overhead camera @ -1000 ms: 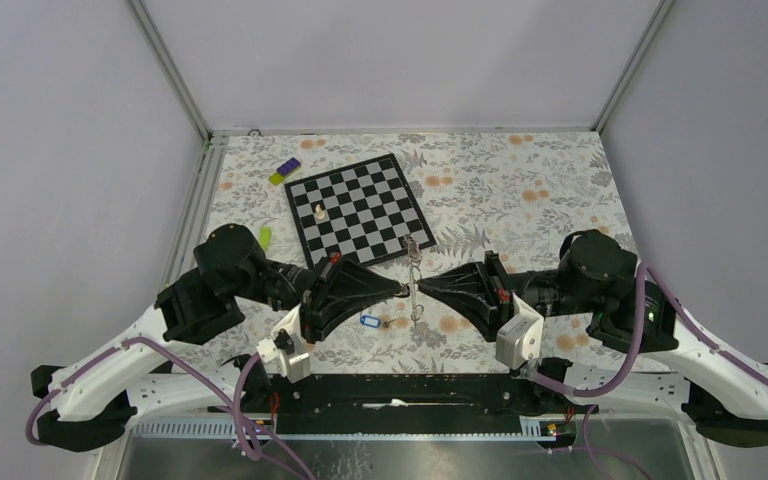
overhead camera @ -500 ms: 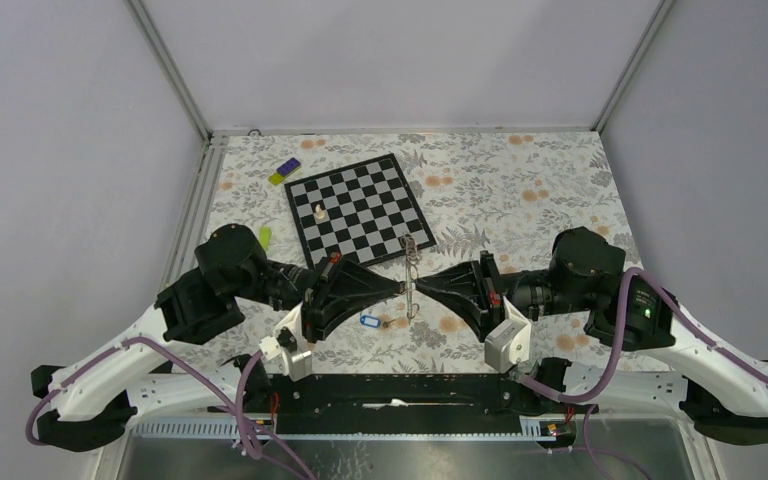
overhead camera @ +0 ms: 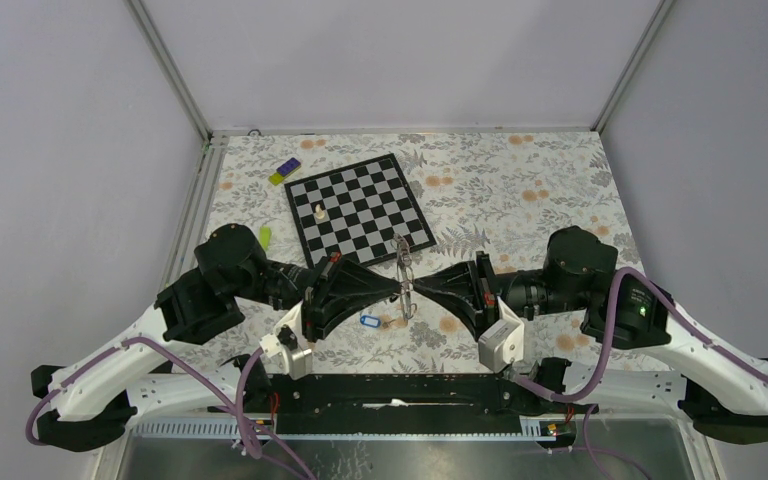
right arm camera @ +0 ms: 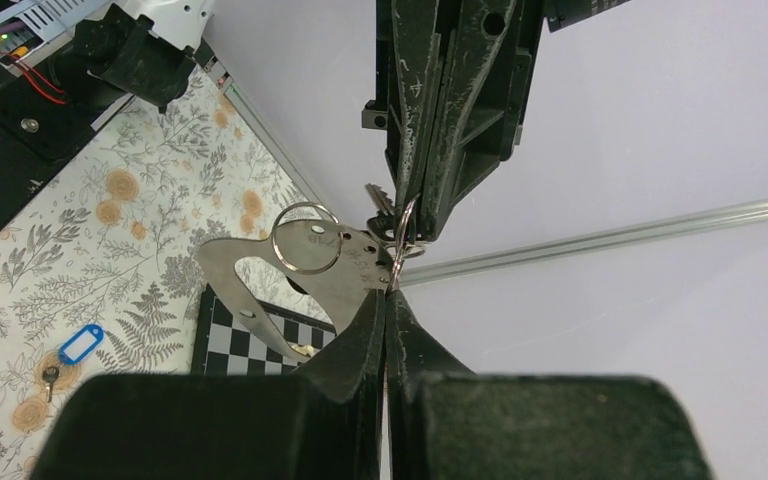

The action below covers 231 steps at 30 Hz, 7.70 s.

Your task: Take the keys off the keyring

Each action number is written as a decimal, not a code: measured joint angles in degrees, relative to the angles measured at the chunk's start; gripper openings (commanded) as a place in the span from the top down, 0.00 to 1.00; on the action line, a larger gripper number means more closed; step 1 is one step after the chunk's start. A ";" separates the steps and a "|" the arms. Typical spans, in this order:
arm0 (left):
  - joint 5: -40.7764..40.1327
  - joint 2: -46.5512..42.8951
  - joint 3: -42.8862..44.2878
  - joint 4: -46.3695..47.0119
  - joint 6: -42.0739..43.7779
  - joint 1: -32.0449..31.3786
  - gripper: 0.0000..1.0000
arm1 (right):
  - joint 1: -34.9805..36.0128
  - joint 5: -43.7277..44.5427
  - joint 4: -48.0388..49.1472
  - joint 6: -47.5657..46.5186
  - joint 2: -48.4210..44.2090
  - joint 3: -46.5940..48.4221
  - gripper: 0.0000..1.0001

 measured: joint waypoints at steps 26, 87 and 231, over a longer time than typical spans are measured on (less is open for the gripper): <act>0.07 1.51 0.00 -1.05 -0.20 0.00 1.00 | 0.07 2.84 -0.98 -0.42 1.16 0.00 1.00; 1.53 -1.51 -3.15 9.97 -3.13 0.00 1.00 | 0.24 11.54 52.15 73.16 -7.02 -25.86 0.67; 5.79 4.24 4.00 -11.17 1.70 -0.17 1.00 | 5.05 4.44 -13.49 8.52 6.12 7.72 1.00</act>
